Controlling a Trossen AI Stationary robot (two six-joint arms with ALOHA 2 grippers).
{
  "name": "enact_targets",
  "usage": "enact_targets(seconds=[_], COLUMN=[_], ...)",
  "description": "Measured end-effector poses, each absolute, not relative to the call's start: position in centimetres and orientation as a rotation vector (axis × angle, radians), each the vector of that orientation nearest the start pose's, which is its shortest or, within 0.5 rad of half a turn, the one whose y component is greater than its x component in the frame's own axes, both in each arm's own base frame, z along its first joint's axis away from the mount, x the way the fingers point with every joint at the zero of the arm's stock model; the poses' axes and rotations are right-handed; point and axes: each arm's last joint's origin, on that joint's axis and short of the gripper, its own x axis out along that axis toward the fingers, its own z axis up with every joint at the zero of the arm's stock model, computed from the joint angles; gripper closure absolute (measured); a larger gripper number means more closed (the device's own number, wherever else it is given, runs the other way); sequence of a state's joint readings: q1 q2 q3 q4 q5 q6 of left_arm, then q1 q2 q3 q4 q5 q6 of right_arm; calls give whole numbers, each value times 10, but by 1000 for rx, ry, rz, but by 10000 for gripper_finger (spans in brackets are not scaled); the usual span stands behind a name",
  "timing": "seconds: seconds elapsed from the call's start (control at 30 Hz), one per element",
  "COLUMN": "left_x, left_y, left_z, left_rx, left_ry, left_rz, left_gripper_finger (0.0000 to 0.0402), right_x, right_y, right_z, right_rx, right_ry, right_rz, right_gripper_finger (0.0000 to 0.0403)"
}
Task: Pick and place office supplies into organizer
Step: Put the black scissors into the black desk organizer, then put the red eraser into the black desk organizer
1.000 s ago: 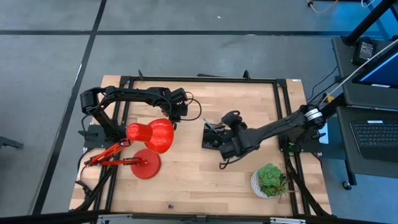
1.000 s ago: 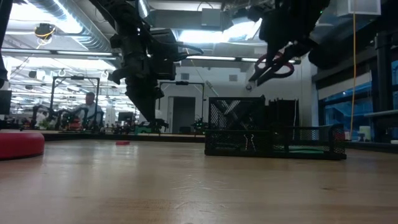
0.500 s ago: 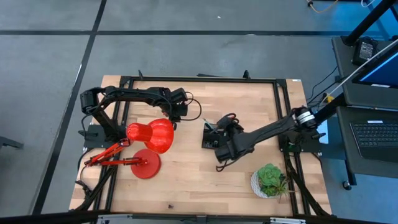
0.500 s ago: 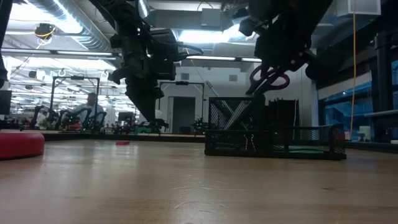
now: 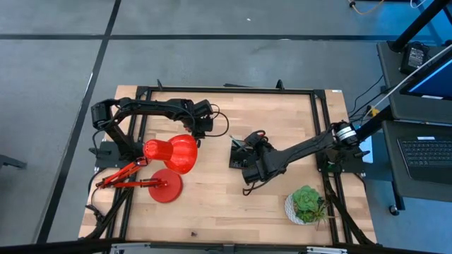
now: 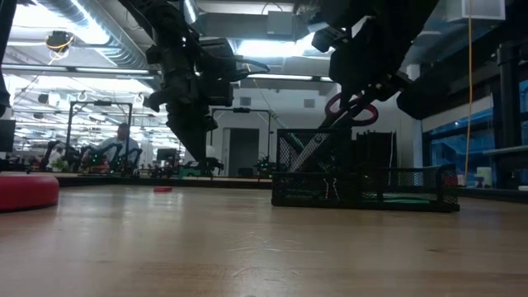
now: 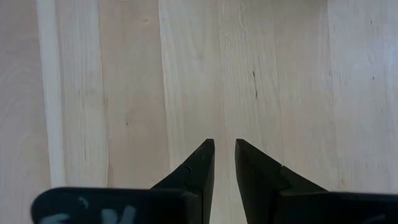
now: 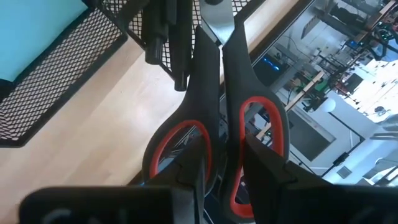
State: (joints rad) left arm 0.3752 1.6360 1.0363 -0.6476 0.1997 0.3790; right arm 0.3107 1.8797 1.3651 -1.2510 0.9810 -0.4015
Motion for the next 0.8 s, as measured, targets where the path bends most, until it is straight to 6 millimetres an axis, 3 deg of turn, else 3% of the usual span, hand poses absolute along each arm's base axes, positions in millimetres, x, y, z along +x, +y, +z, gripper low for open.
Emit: enact_targets(seconds=[0.3,0.8], left_x=[285,285], left_y=[106,106], left_z=[187,187], left_rx=[-21,-22], left_ry=[1197,1197], left_rz=[-76,-76], left_gripper_finger=[343,343], right_x=[319,318], right_y=[77,79], right_z=[204,205], right_rx=[-1388,-1388], right_ry=[1564,1566], right_rz=[-198,-189], right_gripper_finger=[300,189])
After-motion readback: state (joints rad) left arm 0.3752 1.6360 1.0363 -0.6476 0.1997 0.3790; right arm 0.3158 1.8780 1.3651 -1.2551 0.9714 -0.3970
